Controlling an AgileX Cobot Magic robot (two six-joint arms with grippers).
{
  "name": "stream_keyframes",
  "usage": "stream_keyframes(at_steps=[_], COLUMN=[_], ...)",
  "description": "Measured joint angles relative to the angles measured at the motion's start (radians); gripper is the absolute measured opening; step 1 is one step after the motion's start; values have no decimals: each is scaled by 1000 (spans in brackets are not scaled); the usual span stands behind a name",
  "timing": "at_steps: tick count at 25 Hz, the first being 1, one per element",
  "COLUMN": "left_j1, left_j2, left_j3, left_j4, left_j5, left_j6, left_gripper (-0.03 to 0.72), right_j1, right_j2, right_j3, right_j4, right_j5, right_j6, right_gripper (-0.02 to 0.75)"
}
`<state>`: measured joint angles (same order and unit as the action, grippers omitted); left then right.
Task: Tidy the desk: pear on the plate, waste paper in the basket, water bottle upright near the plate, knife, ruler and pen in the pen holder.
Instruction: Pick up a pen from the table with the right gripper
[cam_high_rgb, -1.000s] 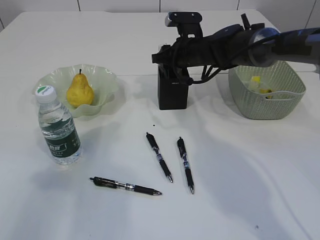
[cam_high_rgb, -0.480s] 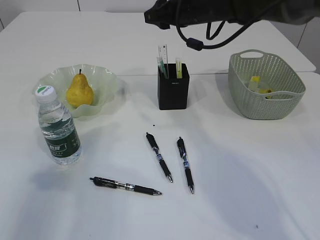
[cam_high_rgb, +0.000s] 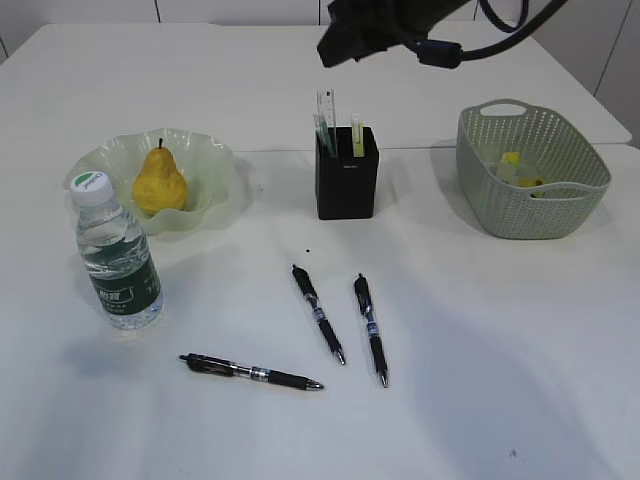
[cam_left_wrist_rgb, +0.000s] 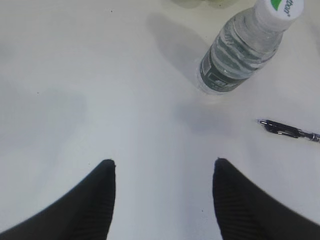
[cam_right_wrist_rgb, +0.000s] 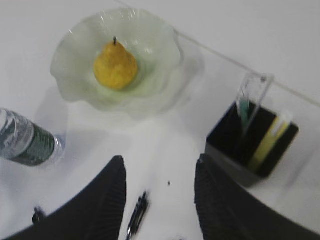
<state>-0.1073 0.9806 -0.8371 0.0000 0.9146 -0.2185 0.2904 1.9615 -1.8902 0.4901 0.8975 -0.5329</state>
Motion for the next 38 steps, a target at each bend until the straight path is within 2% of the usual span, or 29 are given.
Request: stream_keyframes(at_steps=[2,5,11,15,18,23,28,38], left_j1=[0,0,0,0,0,0,0,0], left_j2=[0,0,0,0,0,0,0,0], left_j3=[0,0,0,0,0,0,0,0], left_j4=[0,0,0,0,0,0,0,0], left_j5=[-1,-4,-5,-13,-13,-16,-16,-16], left_j6=[0,0,0,0,0,0,0,0], left_gripper=[437,437,437,437,437,437,437,428], right_j1=[0,0,0,7,44,161,192,192], right_j2=[-13,-26,-27,-27,-25,9,82,188], right_j3=[0,0,54,153,206,211,211,212], right_j4=[-86,-146,-184,-215,-311,-456,-454,-450], right_j5=[72,175,316,325,325,297,259,258], right_j6=[119,260,411,500,587,712,820,841], right_gripper=[337,337,337,337,337,337,337,337])
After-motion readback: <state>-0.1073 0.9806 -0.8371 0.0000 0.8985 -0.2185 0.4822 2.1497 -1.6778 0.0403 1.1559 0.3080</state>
